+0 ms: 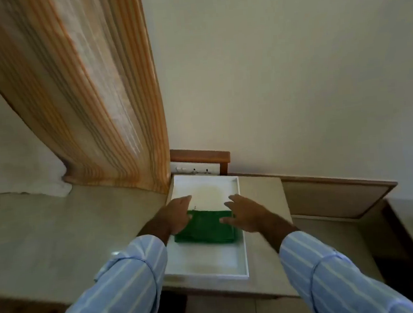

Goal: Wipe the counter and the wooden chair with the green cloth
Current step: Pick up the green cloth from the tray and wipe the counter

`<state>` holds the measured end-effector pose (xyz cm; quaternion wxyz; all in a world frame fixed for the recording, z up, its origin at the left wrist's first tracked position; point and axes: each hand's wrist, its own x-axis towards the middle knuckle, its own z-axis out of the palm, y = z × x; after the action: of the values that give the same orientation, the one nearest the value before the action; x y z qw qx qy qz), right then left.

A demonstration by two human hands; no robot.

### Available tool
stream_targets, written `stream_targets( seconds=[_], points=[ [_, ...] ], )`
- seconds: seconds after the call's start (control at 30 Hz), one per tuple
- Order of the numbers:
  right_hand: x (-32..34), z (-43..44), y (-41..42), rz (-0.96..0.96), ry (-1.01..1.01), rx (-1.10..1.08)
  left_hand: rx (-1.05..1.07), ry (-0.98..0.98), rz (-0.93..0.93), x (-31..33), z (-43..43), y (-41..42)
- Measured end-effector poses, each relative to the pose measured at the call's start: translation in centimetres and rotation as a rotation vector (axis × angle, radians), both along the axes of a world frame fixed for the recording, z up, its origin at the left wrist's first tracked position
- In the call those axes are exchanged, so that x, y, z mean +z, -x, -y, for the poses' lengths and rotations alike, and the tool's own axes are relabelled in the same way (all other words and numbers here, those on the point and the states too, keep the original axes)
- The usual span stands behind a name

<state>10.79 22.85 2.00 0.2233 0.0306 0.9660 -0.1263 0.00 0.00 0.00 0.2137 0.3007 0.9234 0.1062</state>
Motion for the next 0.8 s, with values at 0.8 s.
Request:
stream_targets(
  seconds=[0.8],
  points=[
    [1.6, 8.6, 7.3, -0.15, 0.323, -0.221, 0.461, -0.46, 0.225, 2.4, 11.2, 2.2]
  ],
)
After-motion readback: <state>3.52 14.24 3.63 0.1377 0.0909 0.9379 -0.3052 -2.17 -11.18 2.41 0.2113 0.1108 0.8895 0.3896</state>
